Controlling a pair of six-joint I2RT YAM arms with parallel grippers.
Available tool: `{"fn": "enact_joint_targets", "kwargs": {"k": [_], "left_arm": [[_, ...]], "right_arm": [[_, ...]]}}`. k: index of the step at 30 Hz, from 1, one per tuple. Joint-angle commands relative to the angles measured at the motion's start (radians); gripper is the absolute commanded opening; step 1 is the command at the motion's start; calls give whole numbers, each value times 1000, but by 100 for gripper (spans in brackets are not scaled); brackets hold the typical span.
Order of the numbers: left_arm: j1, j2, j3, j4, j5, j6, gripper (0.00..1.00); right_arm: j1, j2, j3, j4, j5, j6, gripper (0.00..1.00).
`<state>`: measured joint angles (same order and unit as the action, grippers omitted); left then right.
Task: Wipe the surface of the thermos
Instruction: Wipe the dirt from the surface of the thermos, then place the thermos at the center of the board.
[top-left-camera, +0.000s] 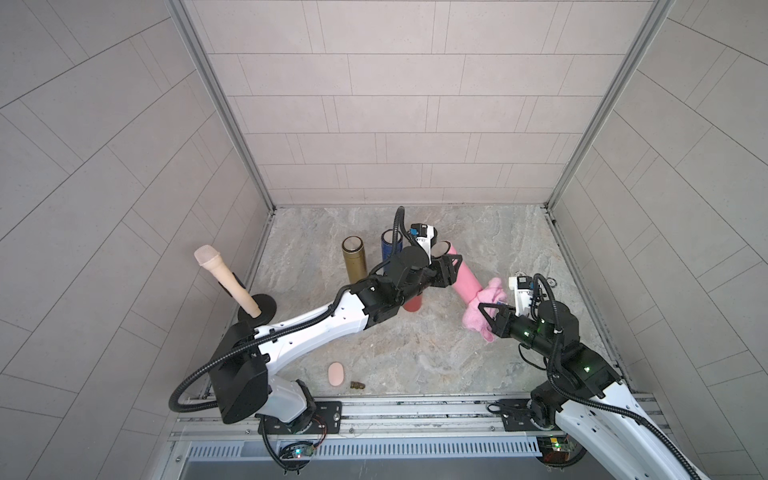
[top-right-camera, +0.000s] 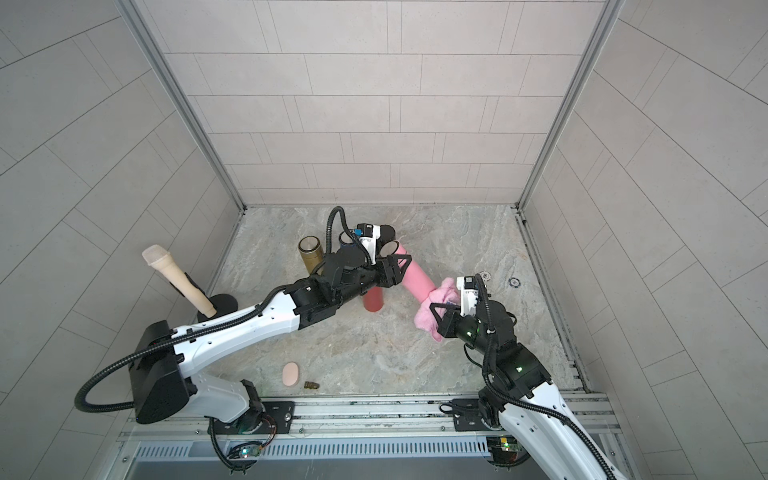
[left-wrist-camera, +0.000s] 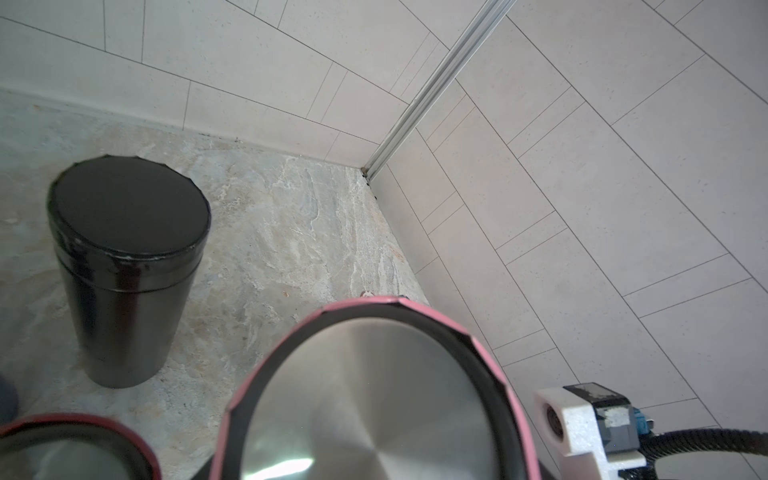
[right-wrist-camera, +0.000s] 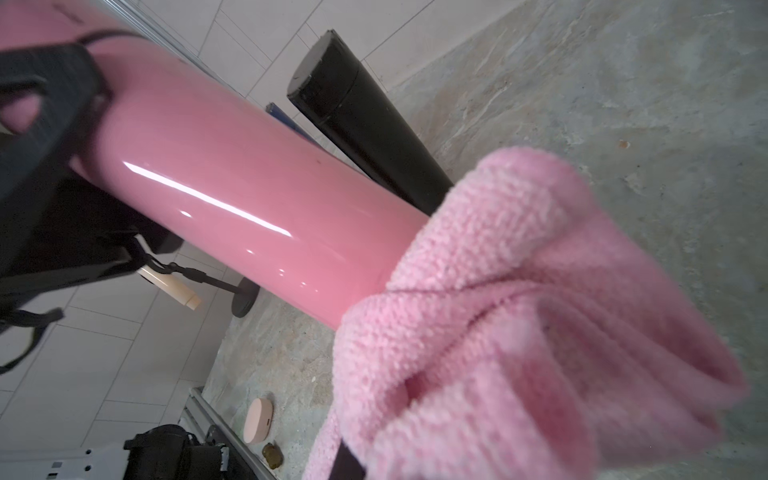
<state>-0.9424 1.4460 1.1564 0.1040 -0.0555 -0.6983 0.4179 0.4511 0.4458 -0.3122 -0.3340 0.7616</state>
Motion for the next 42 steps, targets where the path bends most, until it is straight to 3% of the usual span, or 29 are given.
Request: {"fn": "enact_joint_targets", "kwargs": {"k": [1, 4, 10, 16, 20, 24, 30, 35, 42], "left_arm": [[7, -58, 84, 23, -12, 29, 0], [12, -52, 105, 5, -4, 33, 0], [13, -13, 138, 14, 46, 1, 0], [13, 22, 151, 13, 62, -19, 0], [17, 51, 184, -32, 56, 0, 0], [19, 87, 246, -113, 9, 49, 0], [18, 176, 390, -211, -79, 165, 0], [14, 301, 535, -245, -155, 276, 0], [-2, 510, 725, -229, -305, 447, 0]], "right_arm": [[-6, -51, -26, -95, 96, -44, 0], [-8, -109, -67, -127, 127, -33, 0], [-9, -107, -154, 33, 57, 10, 0], [-10, -57, -119, 106, 24, -59, 0], [-10, -90, -85, 58, 27, -95, 0], [-10, -173, -43, -101, 154, -89, 0], [-11, -314, -91, -295, 408, 44, 0], [-10, -264, -80, -349, 498, 82, 0], [-11, -218, -56, -259, 553, 28, 0]]}}
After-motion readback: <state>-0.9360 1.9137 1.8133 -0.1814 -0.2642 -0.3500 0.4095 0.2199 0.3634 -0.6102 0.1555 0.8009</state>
